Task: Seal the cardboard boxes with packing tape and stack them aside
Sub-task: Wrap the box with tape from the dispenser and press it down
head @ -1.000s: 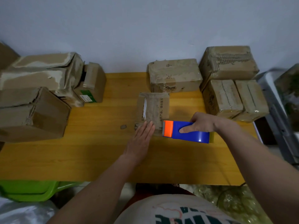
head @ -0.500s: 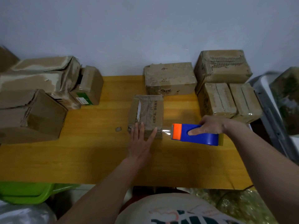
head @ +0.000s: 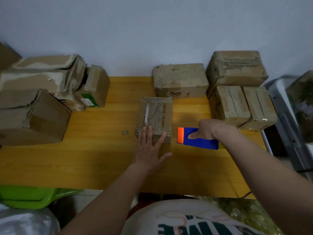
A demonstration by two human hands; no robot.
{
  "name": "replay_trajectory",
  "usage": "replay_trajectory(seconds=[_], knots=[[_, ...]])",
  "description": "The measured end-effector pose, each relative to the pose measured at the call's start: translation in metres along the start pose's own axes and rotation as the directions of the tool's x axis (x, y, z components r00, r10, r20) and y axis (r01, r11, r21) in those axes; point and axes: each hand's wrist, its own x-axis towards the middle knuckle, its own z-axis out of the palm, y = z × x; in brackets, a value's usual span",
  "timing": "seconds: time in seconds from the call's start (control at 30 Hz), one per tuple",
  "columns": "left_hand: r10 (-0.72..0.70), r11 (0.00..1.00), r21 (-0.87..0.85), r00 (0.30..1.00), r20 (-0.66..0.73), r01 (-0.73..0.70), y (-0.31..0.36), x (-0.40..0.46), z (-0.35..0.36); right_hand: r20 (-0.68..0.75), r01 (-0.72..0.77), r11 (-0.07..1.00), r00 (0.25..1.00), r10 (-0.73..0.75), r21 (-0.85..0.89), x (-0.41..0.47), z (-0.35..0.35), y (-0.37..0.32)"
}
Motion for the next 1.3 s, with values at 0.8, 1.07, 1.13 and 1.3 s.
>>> replay_trajectory(seconds=[0.8,1.07,1.13,1.3], knots=[[0.018,0.998,-0.061,1.0,-0.013,-0.019,0.0,0.0,0.001,-0.236,-0.212,0.973,0.945,0.228,0.093,-0.002,0.068,0.005],[0.047,0.995,-0.09,0.999,-0.009,-0.047,-0.007,0.0,-0.009,-0.254,-0.21,0.932,0.923,0.288,0.295,0.028,0.127,-0.015],[0.066,0.987,-0.144,0.996,-0.054,-0.073,-0.014,0.001,-0.012,-0.159,-0.255,0.909,0.934,0.32,0.331,0.032,0.134,-0.015],[0.071,0.948,-0.288,0.974,-0.215,-0.133,-0.046,0.012,-0.017,-0.617,0.032,0.826,0.681,0.394,0.563,0.022,0.116,-0.043]])
